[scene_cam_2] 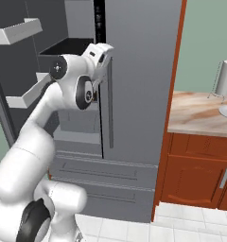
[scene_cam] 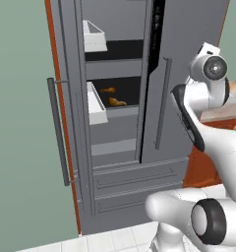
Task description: Place the chicken drumstick on the counter behind the older chicken drumstick on the same shelf of the fridge to maintain FIFO order. Close the fridge door when finished.
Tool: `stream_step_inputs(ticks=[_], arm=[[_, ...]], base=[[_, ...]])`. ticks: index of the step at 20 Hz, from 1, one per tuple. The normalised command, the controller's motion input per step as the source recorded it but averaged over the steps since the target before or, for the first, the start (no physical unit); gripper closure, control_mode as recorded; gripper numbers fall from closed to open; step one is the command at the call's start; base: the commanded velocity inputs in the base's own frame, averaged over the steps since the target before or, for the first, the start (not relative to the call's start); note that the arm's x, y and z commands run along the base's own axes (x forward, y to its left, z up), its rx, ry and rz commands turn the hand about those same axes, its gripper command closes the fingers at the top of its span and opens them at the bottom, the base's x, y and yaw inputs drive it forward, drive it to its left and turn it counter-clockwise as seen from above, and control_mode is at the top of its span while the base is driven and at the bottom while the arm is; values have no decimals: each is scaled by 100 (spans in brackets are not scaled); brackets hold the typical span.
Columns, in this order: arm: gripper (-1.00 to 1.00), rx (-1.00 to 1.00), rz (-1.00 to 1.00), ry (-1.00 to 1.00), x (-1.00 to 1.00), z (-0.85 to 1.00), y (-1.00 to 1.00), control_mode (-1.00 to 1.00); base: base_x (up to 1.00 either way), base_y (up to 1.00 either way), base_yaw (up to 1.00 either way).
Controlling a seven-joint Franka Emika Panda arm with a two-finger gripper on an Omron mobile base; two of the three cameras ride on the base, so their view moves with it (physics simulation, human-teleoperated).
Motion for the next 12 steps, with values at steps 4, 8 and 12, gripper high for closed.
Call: stream_step_inputs(ticks=[4,8,12], arm=[[-100,-14,0,2,-100,-3,100,-100],[-100,-15,1,0,-100,-37,98,-100],[-100,-14,11,0,-80,-47,100,-100]], base=[[0,0,0],[0,0,0],[0,0,0]])
